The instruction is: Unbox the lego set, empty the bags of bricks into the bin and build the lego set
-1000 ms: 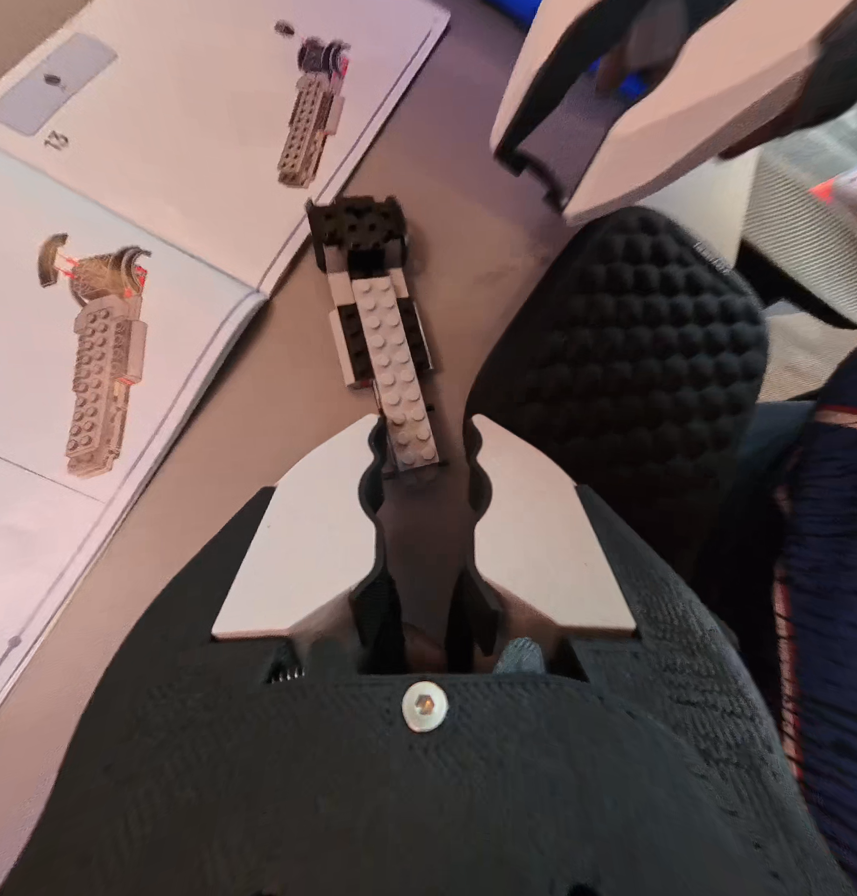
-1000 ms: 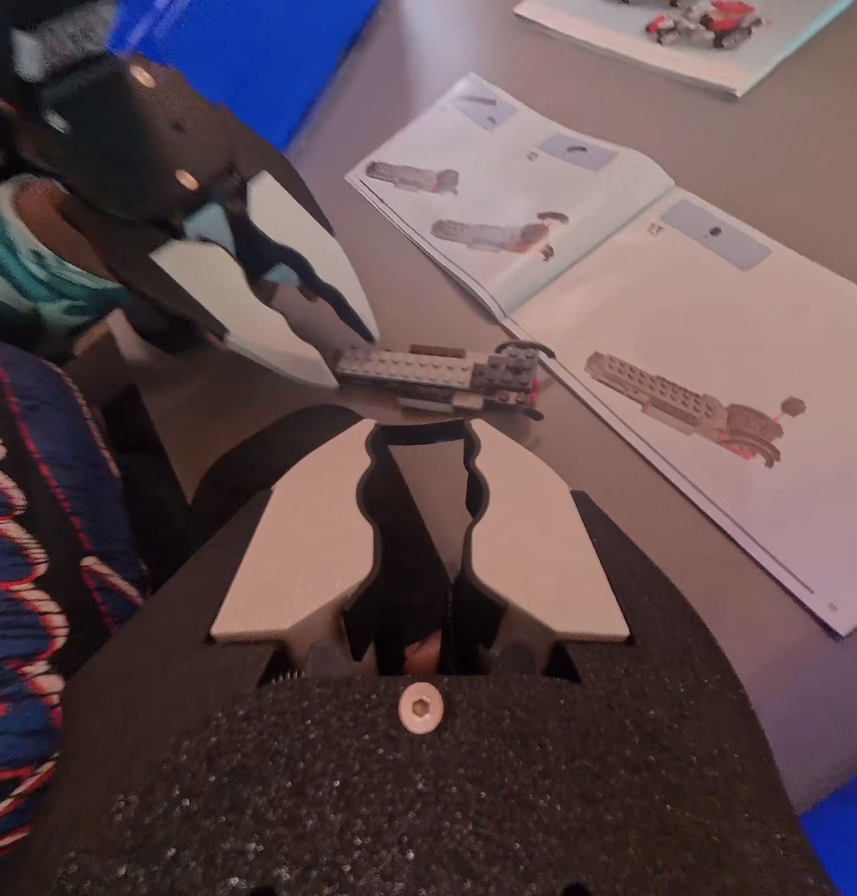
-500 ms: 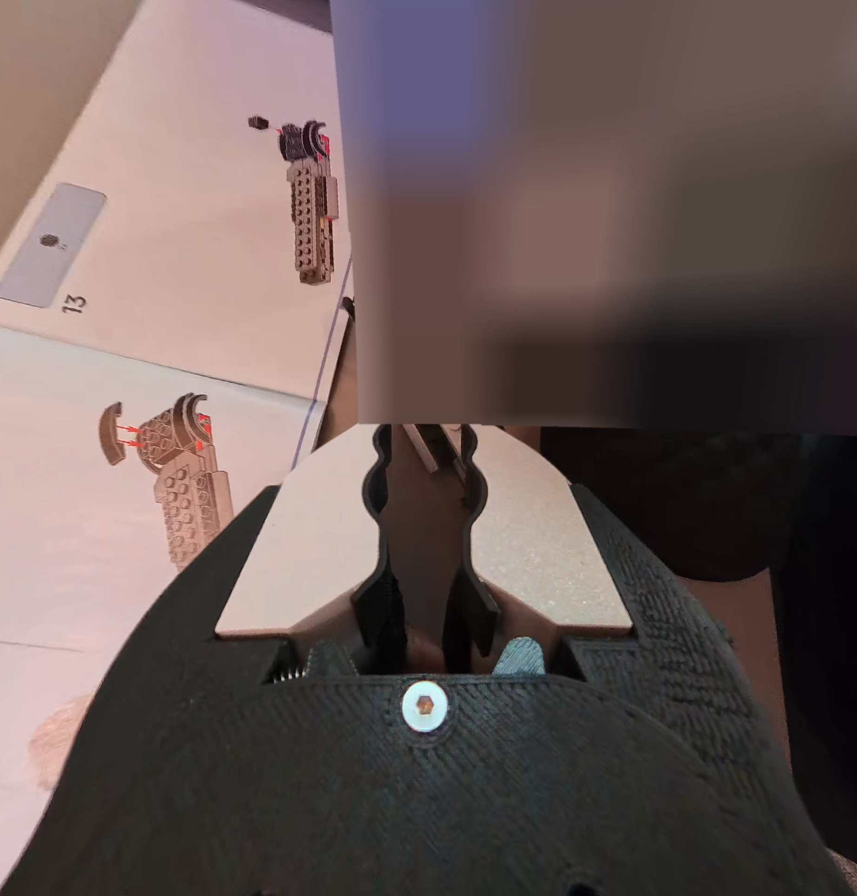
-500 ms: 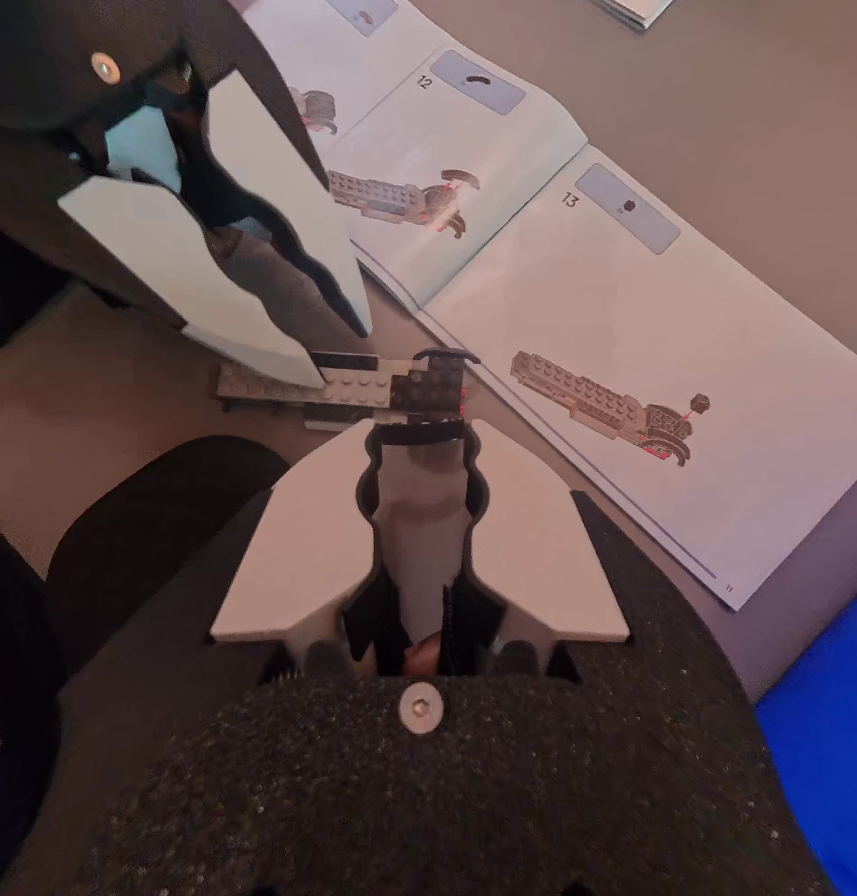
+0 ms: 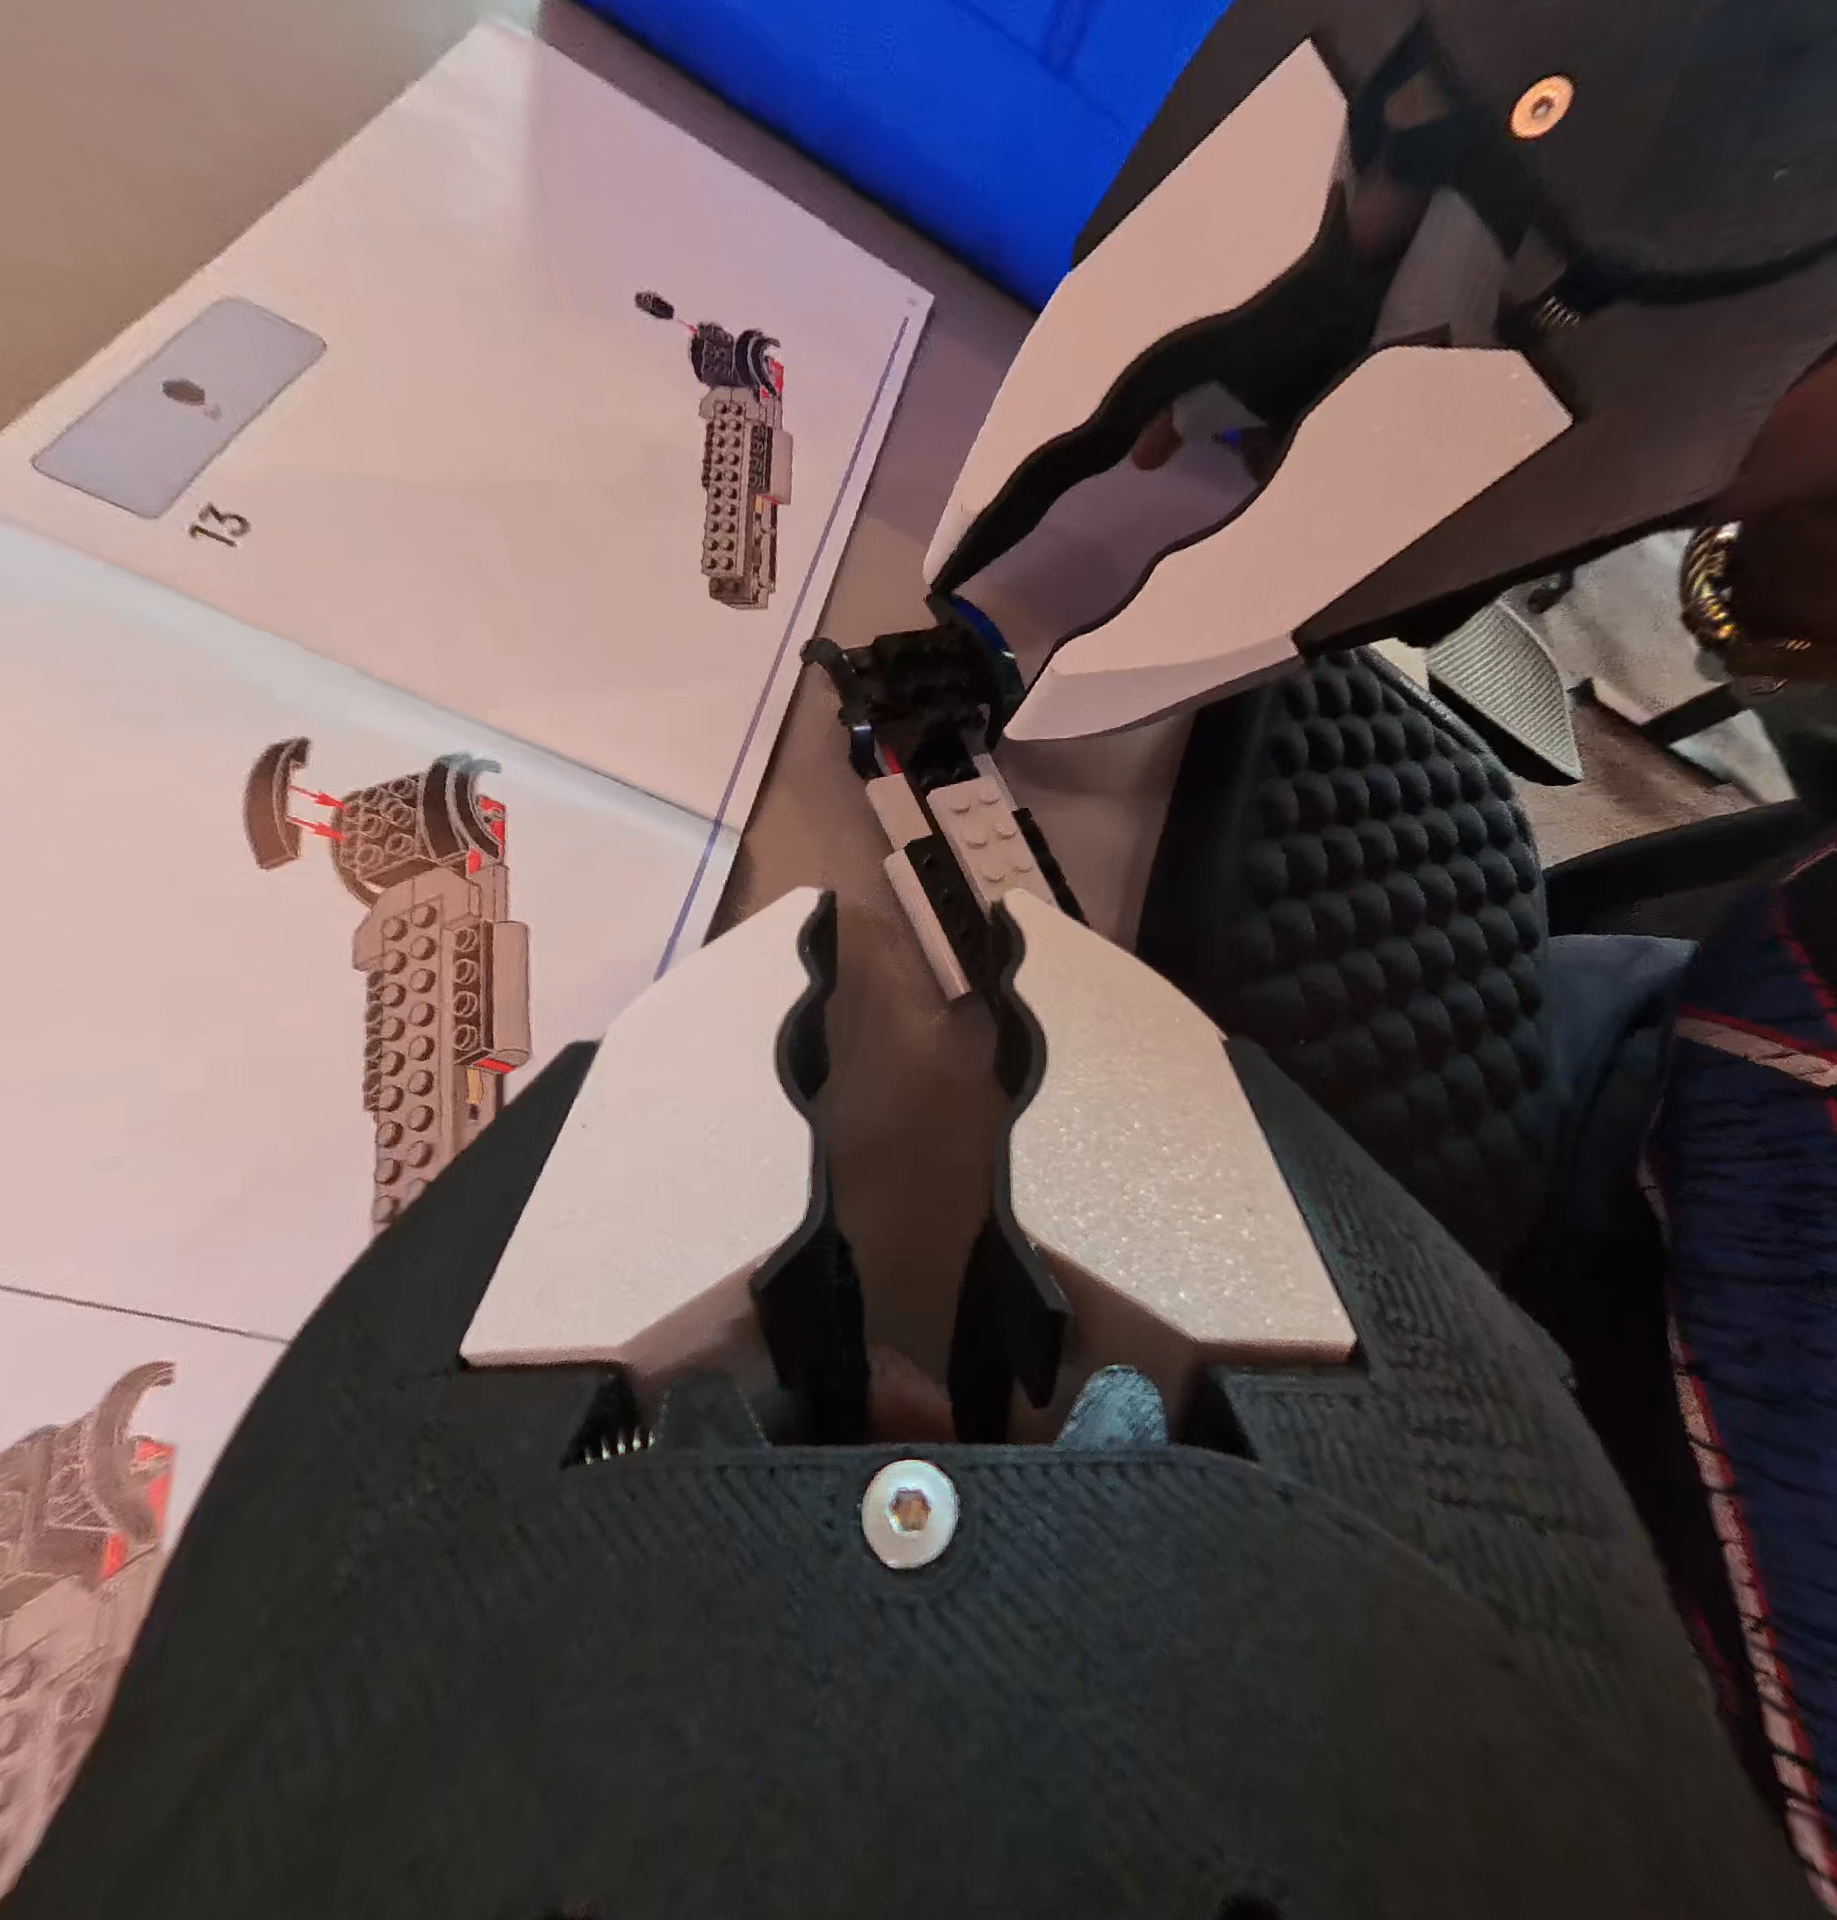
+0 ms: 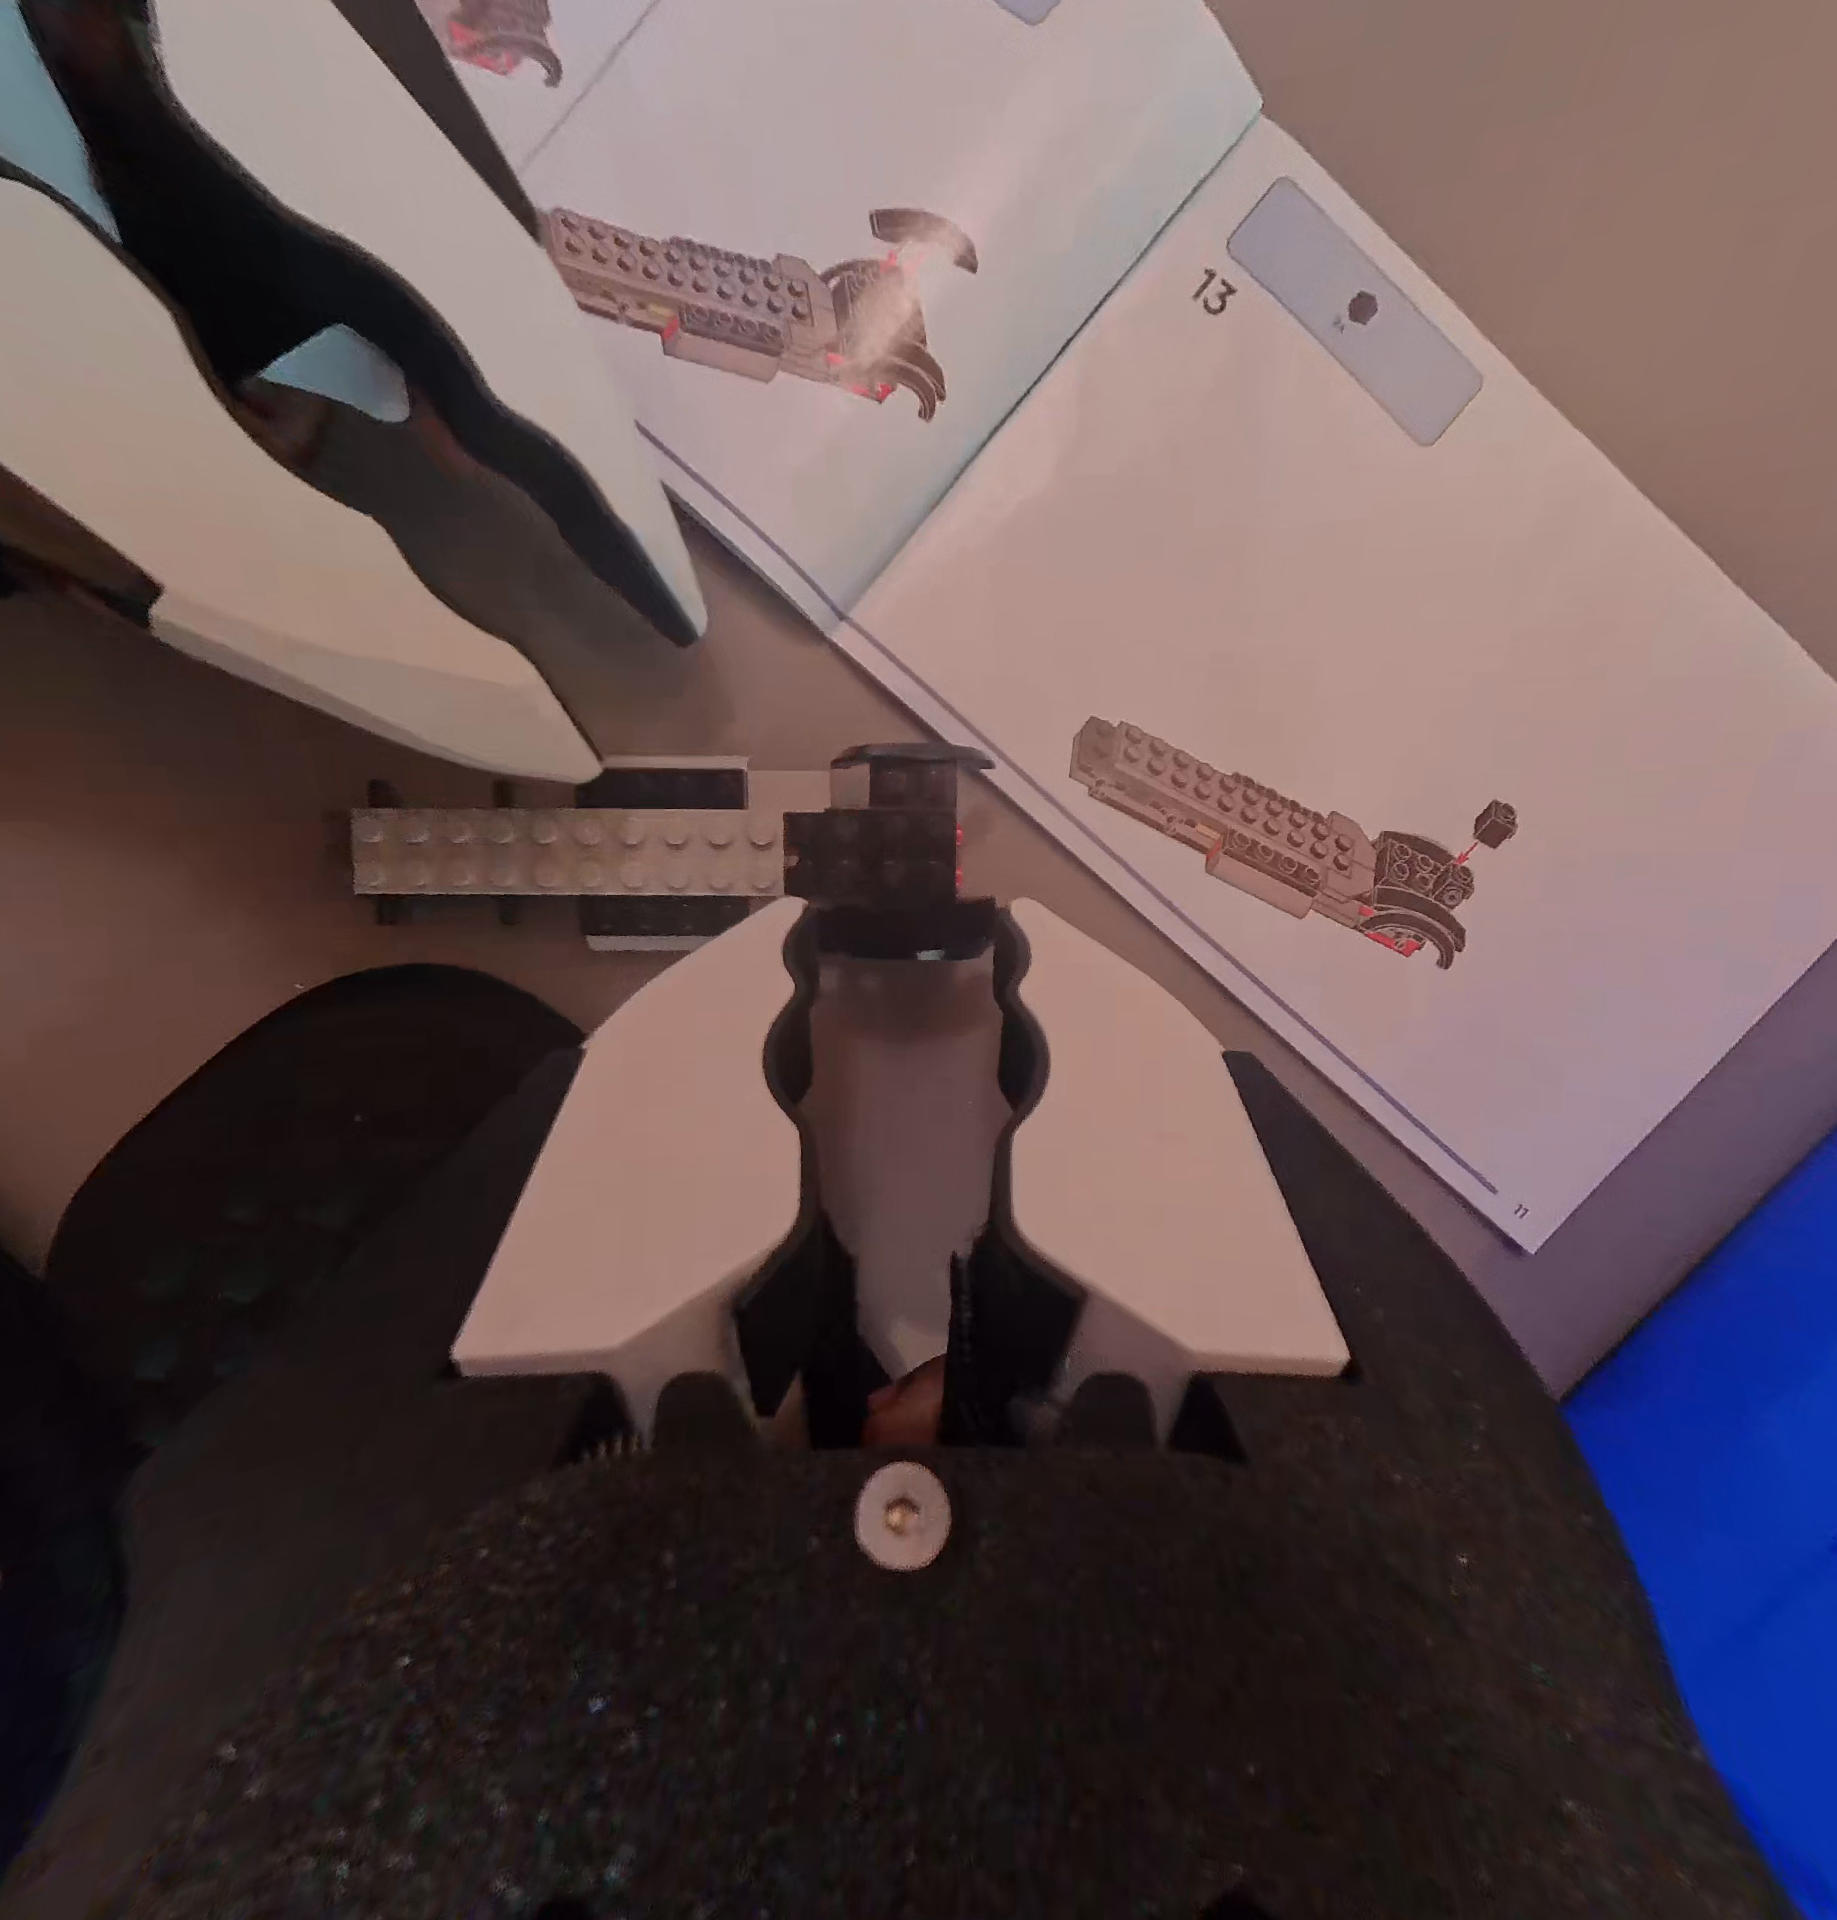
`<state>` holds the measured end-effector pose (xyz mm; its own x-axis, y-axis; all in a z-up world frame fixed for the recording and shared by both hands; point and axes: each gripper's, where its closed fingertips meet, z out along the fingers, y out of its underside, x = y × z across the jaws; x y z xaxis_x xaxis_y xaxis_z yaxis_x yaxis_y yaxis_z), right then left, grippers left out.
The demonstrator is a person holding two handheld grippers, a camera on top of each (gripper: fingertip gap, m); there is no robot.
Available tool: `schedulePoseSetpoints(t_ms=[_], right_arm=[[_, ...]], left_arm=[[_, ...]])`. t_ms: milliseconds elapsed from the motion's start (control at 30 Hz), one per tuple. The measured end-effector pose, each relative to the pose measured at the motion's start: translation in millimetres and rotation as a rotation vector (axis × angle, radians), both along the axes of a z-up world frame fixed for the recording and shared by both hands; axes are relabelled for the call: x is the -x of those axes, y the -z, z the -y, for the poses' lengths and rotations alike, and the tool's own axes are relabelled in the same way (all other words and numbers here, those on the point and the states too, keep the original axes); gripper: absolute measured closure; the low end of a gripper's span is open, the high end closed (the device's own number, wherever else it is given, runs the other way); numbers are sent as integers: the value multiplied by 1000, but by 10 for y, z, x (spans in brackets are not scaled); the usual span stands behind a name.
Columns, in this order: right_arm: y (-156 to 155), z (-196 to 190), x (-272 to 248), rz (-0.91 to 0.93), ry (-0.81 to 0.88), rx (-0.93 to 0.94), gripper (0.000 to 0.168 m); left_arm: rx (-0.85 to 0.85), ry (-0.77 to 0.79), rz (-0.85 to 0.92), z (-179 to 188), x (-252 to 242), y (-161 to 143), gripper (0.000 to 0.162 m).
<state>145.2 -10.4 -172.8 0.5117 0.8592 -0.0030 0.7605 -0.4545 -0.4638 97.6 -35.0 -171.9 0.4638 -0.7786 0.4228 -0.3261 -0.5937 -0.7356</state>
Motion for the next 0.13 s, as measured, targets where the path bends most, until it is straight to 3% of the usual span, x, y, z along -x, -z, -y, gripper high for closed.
schedulePoseSetpoints(t_ms=[133], right_arm=[[14,-18,3,18,12,6,137]], left_arm=[[25,34,11,65,-69,21,136]])
